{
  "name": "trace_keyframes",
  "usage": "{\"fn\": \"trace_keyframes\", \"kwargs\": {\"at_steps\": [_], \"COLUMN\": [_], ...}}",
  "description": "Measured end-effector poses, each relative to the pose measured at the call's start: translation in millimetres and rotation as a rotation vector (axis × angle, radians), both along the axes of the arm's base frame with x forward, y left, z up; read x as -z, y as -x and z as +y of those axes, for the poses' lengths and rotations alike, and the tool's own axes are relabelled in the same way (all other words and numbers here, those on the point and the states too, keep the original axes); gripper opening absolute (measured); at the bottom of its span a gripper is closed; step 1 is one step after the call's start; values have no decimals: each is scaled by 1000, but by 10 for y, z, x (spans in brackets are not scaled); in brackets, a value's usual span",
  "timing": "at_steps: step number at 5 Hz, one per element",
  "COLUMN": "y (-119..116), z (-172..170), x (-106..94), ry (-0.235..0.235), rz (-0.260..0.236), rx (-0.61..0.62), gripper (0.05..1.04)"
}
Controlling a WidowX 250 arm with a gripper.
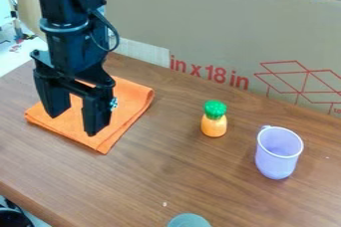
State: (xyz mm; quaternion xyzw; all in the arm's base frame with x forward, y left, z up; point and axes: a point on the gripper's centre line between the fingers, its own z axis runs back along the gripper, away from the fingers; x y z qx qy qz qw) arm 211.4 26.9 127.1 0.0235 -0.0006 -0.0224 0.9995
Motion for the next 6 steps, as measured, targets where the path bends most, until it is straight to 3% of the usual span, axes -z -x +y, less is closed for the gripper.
{"fn": "trace_keyframes", "kwargs": {"at_steps": [1, 2, 3, 4, 6], "y": [14, -30, -153, -326, -814], "z": [2, 224, 431, 635, 901], "x": [34, 37, 41, 168, 375], "ry": [1, 12, -12, -40, -48], "rz": [15, 5, -6, -27, -82], "rx": [0, -29, -61, -79, -100], "gripper": [1001, 1001, 1001, 1001, 1001]}}
